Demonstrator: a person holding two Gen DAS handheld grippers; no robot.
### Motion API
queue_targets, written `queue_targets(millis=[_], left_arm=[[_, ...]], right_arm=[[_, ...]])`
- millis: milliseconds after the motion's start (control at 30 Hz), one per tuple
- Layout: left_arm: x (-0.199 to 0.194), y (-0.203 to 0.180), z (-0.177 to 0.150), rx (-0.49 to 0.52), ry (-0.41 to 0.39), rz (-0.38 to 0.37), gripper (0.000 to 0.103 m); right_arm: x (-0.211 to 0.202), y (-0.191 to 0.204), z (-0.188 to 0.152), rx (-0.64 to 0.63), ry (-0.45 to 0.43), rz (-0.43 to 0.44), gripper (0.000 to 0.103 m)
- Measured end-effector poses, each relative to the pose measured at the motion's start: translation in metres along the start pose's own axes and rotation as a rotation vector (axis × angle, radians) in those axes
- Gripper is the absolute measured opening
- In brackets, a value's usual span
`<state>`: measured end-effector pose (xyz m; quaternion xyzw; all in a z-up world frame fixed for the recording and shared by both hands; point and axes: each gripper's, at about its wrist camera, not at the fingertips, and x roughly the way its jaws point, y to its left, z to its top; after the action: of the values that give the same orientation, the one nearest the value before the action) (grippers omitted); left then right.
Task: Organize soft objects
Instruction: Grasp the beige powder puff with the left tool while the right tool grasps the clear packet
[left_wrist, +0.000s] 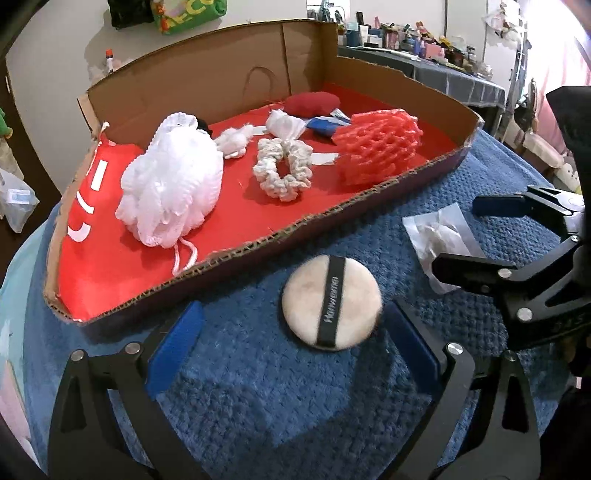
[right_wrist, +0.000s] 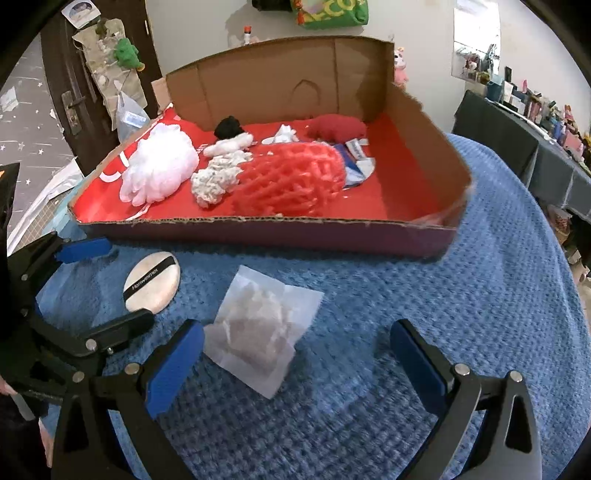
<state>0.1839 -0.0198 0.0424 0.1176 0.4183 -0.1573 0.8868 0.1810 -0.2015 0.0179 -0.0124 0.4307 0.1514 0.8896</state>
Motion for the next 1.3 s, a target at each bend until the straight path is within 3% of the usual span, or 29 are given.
queue_targets(millis=[100, 167, 200, 267, 300, 333, 400, 433, 467, 567, 833, 1300], left_arm=[[0.003, 0.003, 0.003, -0.013, -0.009, -0.046, 0.091], [0.007, 0.002, 0.004, -0.016, -0.003, -0.101, 0.072], [0.011, 0.001, 0.003, -0.014, 0.007, -0.124, 0.067], [0.014, -0.003, 0.002, -0.003, 0.001, -0.129, 0.061], [0.014, -0.004, 0.002, 0.006, -0.006, -0.134, 0.055], [0.013, -0.005, 0.003, 0.009, -0.013, -0.151, 0.039], [0.009, -0.005, 0.003, -0.002, -0.028, -0.168, 0.031], [0.008, -0.004, 0.004, -0.007, -0.034, -0.175, 0.015], [0.006, -0.002, 0.004, -0.025, -0.032, -0.193, 0.013], [-0.002, 0.002, 0.003, -0.059, -0.059, -0.219, 0.01], [-0.028, -0.003, -0.001, -0.077, -0.112, -0.275, 0.01], [-0.043, -0.004, -0.009, -0.09, -0.138, -0.295, 0.01]], right_arm=[[0.006, 0.004, 0.004, 0.002, 0.005, 0.008, 0.094], [0.011, 0.006, 0.006, -0.006, 0.012, 0.005, 0.092], [0.013, 0.008, 0.005, -0.014, 0.012, 0.005, 0.088], [0.012, 0.013, 0.004, -0.043, 0.006, 0.005, 0.074], [0.011, 0.015, 0.004, -0.055, -0.001, 0.012, 0.062], [0.011, 0.015, 0.003, -0.06, -0.004, 0.019, 0.048], [0.007, 0.014, 0.002, -0.057, -0.019, 0.044, 0.03], [0.005, 0.012, 0.002, -0.051, -0.027, 0.053, 0.019], [0.001, 0.009, 0.002, -0.038, -0.039, 0.07, 0.018], [-0.009, 0.003, 0.001, -0.008, -0.063, 0.117, 0.016], [-0.044, -0.002, -0.003, 0.009, -0.138, 0.147, 0.015], [-0.054, -0.002, -0.009, 0.013, -0.145, 0.155, 0.015]])
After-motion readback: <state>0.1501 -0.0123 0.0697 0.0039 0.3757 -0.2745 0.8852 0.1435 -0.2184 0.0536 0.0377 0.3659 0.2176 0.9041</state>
